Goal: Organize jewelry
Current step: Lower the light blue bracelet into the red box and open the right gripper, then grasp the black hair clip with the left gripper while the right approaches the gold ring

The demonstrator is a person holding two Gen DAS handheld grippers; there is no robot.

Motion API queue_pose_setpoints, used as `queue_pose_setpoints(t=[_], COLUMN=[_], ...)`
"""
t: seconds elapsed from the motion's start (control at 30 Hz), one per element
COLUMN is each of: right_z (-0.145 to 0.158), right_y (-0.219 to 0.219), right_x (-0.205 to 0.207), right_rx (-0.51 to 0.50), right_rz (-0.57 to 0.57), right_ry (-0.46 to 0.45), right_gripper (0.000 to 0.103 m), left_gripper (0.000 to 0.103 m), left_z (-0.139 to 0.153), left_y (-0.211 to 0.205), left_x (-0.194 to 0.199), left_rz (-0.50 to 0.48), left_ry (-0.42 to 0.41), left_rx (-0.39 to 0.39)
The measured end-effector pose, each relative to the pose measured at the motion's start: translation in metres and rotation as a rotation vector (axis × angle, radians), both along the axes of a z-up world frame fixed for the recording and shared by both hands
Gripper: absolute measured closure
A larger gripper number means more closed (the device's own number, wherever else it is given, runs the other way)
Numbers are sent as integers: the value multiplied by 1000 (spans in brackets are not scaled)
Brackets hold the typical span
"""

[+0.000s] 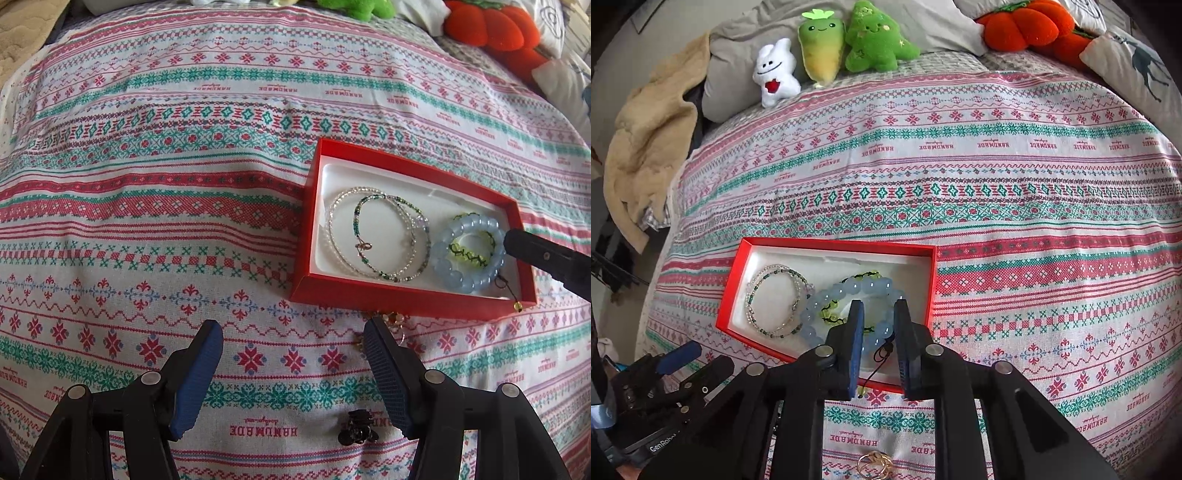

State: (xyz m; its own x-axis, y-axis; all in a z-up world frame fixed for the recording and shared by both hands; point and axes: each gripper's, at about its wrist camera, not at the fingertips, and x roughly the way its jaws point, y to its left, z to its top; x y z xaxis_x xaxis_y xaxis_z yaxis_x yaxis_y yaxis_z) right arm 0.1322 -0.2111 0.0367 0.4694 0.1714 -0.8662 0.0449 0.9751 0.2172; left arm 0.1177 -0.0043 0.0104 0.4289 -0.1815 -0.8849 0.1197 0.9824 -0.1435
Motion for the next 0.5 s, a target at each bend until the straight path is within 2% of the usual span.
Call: queue_pose_setpoints(t=[0.03,0.1,0.2,0.33,0.5], right_z=[1,4,10,16,18], right_y=[0,-1,-1,0,0], right_x=[-3,-10,-20,-30,-45], right_rx=[-1,-5,-17,-17,-29], right_rz=[7,21,44,63,66], right_ry=[-2,-5,-10,1,32], right_gripper=[65,61,58,47,40], left_gripper=[33,31,28,22,19], left_z=[0,2,5,8,4], left_y=[0,0,0,0,0], left_x=[-1,-2,-6,-11,-21], left_rz=[-1,1,6,5,3], left_ry=[0,0,-1,6,40], left_rx=[3,2,-7,-20,-21])
